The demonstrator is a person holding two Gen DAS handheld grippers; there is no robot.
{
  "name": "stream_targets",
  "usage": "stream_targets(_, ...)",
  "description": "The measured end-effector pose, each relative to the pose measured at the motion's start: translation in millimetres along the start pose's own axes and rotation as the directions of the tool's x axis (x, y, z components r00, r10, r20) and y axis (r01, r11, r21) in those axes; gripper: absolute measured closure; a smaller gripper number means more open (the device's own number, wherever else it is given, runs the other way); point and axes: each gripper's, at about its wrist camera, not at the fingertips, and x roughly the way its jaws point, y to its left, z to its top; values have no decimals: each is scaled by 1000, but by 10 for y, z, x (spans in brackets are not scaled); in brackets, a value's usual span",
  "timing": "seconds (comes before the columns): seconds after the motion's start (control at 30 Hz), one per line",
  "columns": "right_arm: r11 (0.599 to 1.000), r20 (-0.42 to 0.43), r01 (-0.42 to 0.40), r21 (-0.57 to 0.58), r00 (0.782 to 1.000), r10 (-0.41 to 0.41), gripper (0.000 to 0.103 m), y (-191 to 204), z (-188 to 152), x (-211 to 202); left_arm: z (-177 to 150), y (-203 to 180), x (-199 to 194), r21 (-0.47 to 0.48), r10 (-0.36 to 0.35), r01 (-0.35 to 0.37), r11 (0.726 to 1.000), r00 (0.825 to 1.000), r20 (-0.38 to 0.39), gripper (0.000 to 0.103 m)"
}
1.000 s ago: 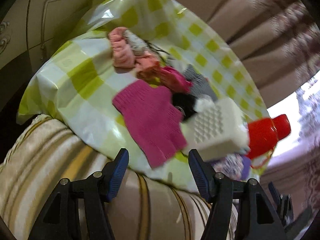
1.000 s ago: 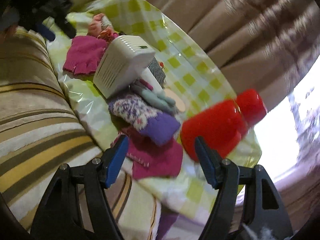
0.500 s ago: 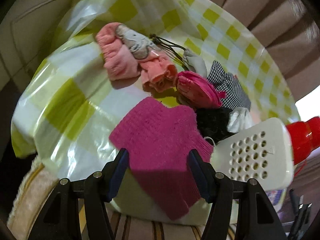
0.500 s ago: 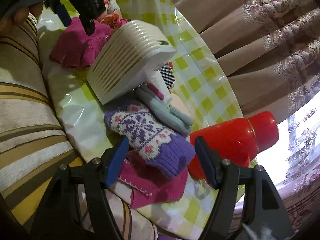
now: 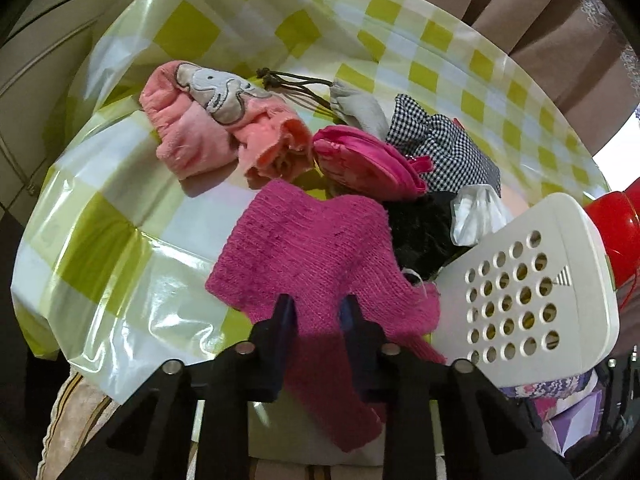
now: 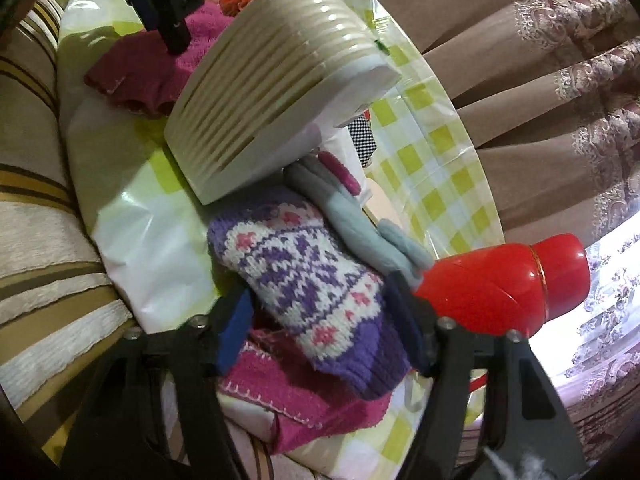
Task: Organize soft objects
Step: 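Grasp the purple mitten with the right gripper while the left gripper grasps the pink glove, then carry the mitten and glove to the purple box and release both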
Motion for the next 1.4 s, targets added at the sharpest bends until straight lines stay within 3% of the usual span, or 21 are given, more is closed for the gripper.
stream_targets(0.1,1000,0,-5,1,1000,5,66,15,4,25,-17,-3,-26,3,-13,13,1000,1000,16,87)
stream_targets(0.23,1000,22,-16,27,1000,15,79,-5,-8,-35,-89,36,-134,-5,-40,40,999,998,50,92)
stream_targets(0.47,998,56,-30,63,998,26,84,-2,-53,-186,-169,123,-290,-39,-72,77,996,992,104,93)
stream_targets(0.93,948,90,-178,265,983,160,86,-315,-255,-408,-351,216,-580,-99,-92,109,989,982,166,94)
stream_targets(1.13,881,109,-255,399,967,230,86,-528,-436,-511,-451,243,-721,-118,-106,129,985,976,189,94)
stream_targets(1.4,733,169,-348,585,936,310,86,-810,-803,-672,-688,227,-975,-126,-154,187,974,960,233,94)
